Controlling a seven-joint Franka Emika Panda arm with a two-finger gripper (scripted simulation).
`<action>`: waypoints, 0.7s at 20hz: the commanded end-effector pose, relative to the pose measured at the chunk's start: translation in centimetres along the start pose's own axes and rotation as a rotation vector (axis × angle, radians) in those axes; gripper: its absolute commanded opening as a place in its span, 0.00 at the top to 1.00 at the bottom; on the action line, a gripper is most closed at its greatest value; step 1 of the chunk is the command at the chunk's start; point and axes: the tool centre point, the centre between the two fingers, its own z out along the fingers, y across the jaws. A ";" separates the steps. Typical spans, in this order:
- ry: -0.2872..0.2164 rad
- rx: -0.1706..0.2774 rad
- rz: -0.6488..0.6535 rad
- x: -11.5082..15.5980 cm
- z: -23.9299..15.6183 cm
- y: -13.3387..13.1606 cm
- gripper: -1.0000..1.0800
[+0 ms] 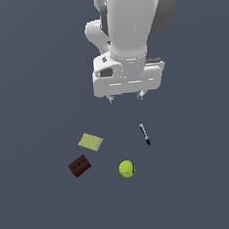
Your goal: Pick up a designated object from a clutter of objects.
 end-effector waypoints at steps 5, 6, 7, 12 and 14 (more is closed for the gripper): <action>0.002 0.000 0.006 0.1 0.0 0.4 0.04; 0.002 -0.001 0.009 0.2 -0.1 0.7 0.04; 0.003 -0.001 0.013 0.3 -0.1 0.9 0.04; 0.007 -0.002 0.029 0.6 -0.2 1.9 0.04; 0.007 -0.002 0.030 0.6 -0.3 1.9 0.04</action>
